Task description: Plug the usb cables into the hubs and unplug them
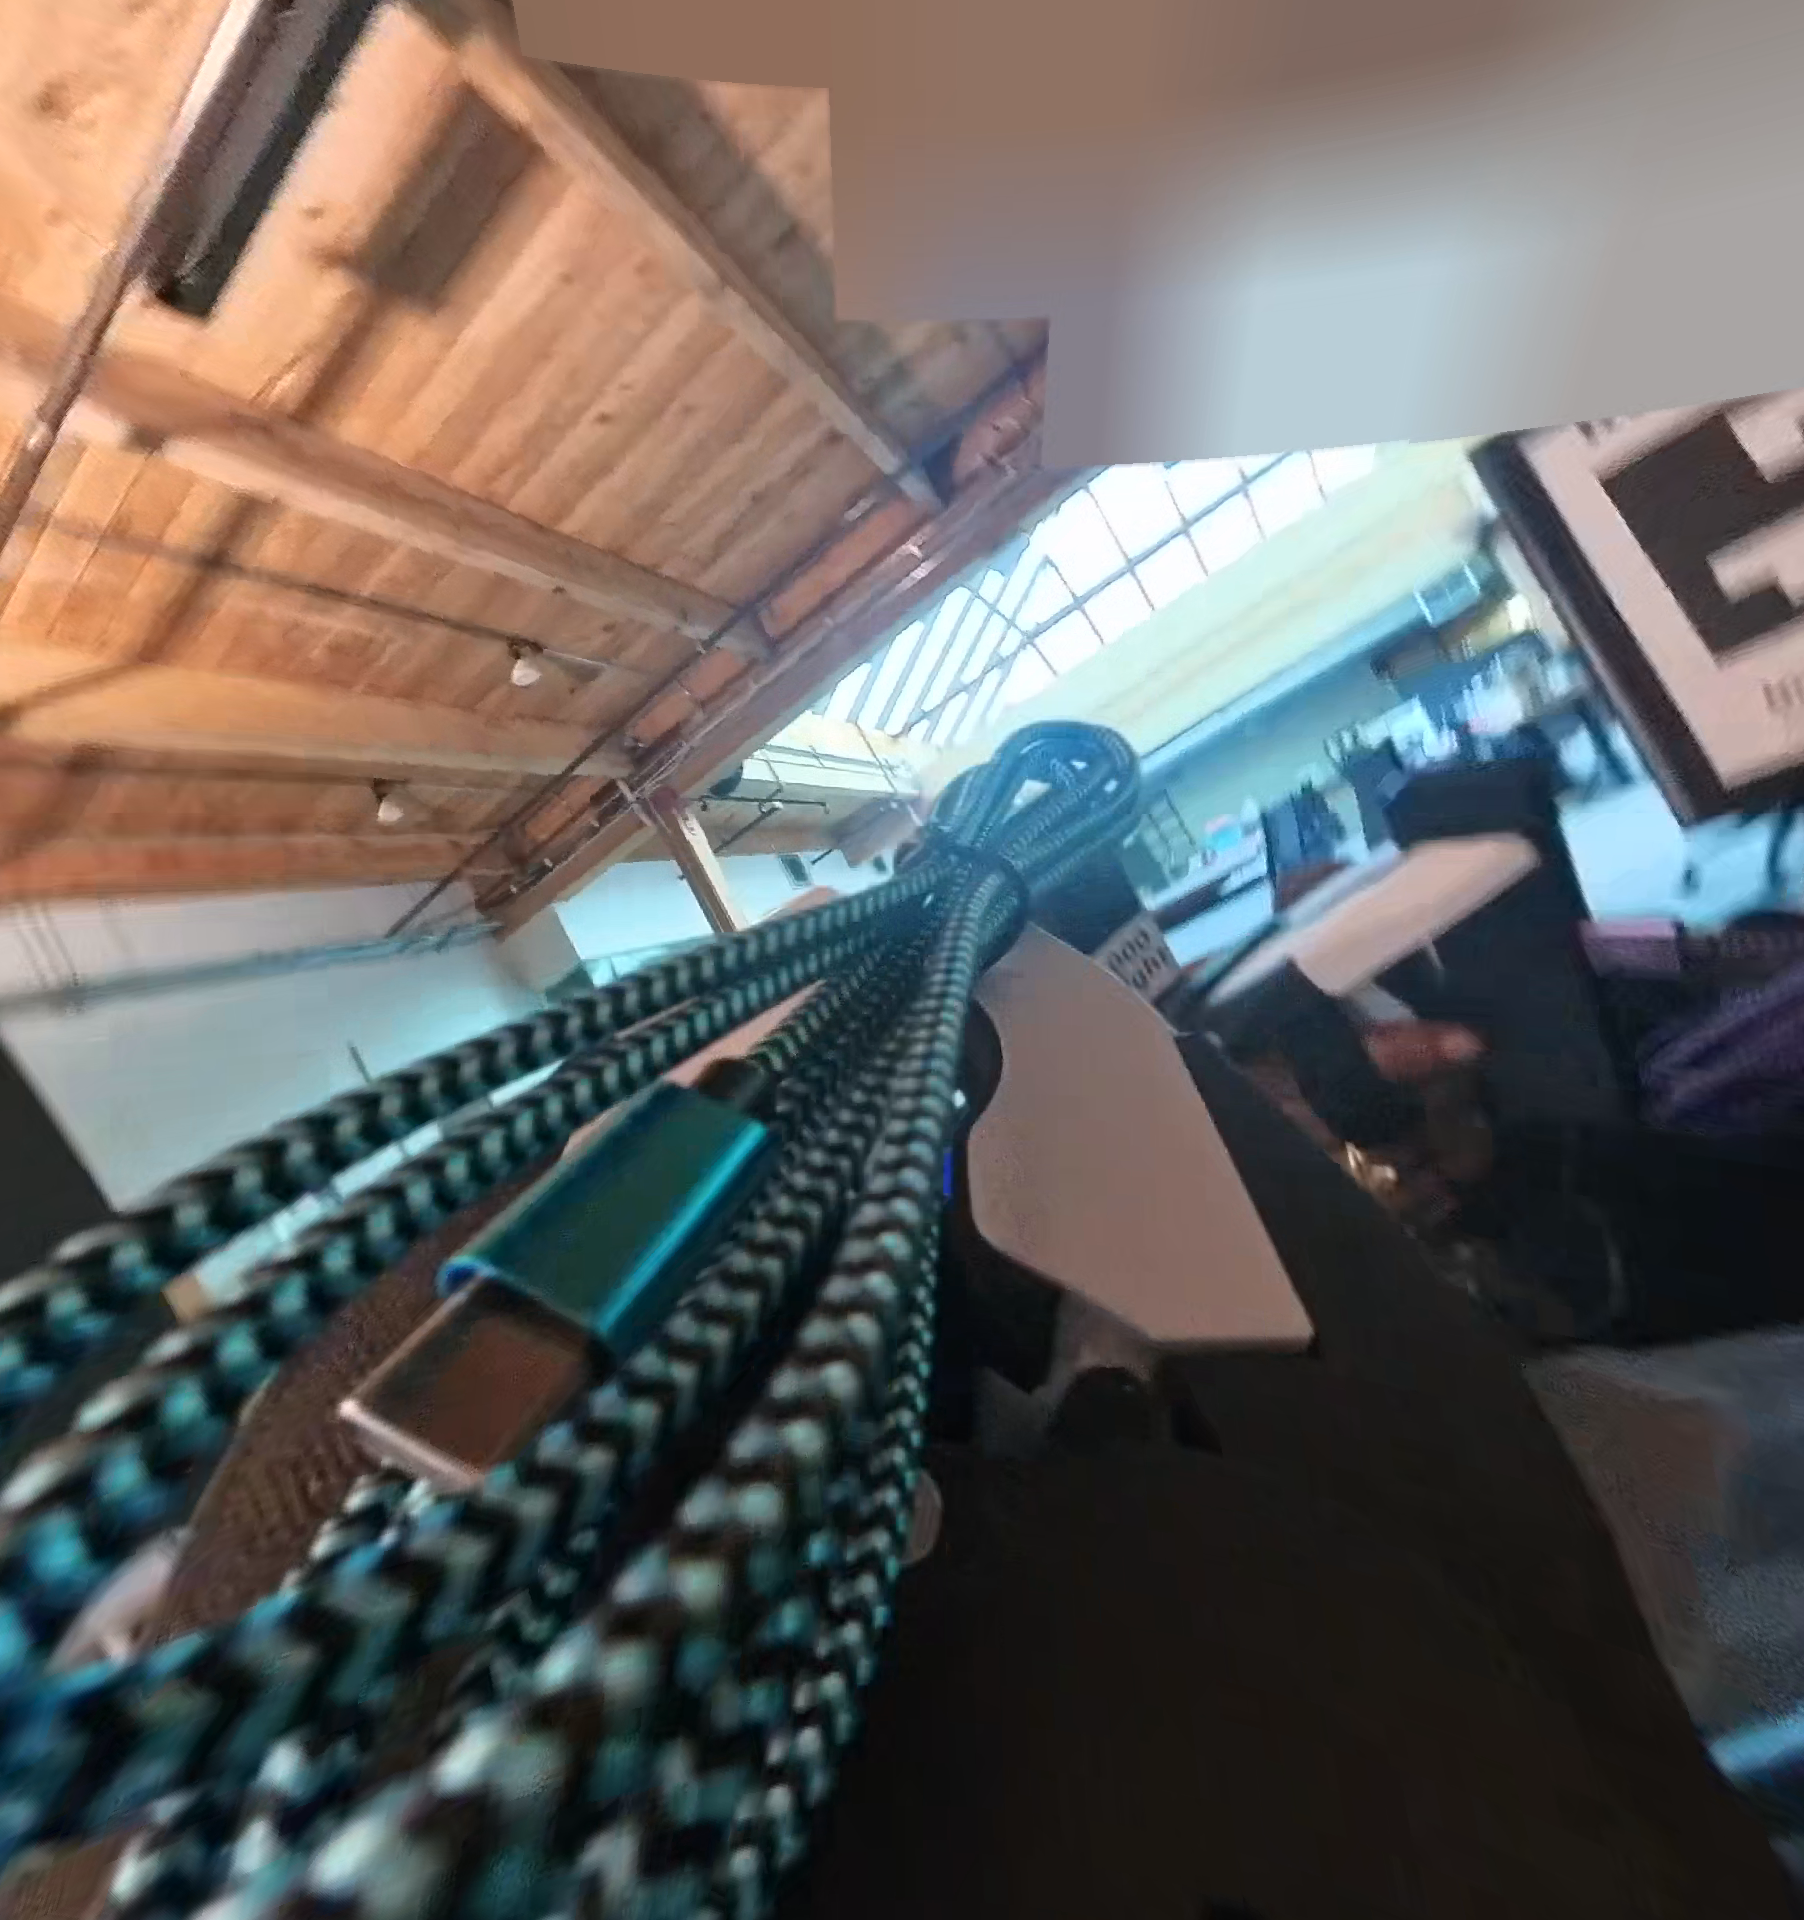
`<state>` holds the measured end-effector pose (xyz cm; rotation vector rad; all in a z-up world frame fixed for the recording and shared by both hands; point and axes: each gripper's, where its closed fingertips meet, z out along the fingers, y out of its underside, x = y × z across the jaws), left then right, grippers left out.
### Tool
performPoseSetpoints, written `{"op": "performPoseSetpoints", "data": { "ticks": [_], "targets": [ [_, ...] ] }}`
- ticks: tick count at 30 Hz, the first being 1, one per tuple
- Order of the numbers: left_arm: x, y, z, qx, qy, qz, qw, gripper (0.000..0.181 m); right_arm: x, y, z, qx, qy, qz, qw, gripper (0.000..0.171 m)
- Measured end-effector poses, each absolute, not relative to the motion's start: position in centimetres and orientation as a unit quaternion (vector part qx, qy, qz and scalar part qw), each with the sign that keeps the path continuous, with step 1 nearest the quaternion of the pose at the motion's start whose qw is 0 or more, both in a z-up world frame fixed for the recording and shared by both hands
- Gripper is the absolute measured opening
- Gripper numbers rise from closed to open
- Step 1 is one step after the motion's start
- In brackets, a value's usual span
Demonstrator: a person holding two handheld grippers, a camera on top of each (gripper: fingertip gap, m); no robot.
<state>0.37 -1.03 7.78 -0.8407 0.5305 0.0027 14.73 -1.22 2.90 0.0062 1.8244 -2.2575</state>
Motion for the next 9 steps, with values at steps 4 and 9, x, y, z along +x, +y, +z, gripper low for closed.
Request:
{"op": "performPoseSetpoints", "data": {
  "ticks": [4, 9],
  "targets": [
    [7.0, -2.2, 6.1, -0.356, 0.428, 0.118, 0.822, 0.014, 13.8, -1.6, 2.0, 0.04, 0.647, -0.754, 0.11, 0.011],
    [11.2, -2.4, 2.7, -0.362, 0.554, 0.144, 0.735, 0.066, 11.1, -0.5, 0.4, 0.122, 0.68, -0.722, 0.04, 0.01]
  ]
}}
